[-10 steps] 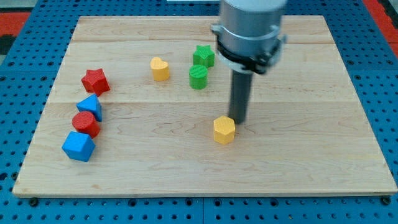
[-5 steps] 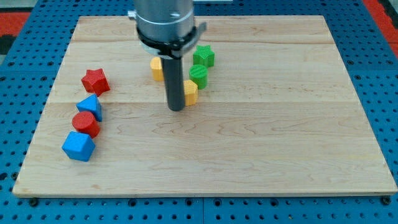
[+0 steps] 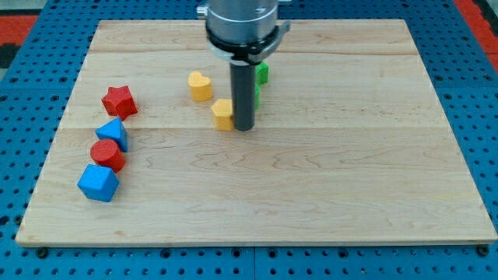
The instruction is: Move the yellow hexagon down to the yellow heart
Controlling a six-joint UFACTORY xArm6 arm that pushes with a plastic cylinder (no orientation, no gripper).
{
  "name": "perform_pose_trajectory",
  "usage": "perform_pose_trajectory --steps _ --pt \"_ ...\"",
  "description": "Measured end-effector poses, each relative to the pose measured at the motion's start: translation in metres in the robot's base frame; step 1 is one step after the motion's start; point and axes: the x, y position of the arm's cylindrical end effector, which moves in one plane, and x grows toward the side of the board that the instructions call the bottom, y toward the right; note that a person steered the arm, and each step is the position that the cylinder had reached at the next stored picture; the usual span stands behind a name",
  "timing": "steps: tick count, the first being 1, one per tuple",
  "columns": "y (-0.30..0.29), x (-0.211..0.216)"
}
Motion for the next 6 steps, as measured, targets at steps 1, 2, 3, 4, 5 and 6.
perform_pose_trajectory --steps 1,2,3,4,5,6 --pt "-0.031 -0.001" --pt "-0.04 -0.001" --pt "-0.04 -0.001" --pt "-0.048 0.034" --pt "-0.086 0.056" --pt "-0.135 0.056"
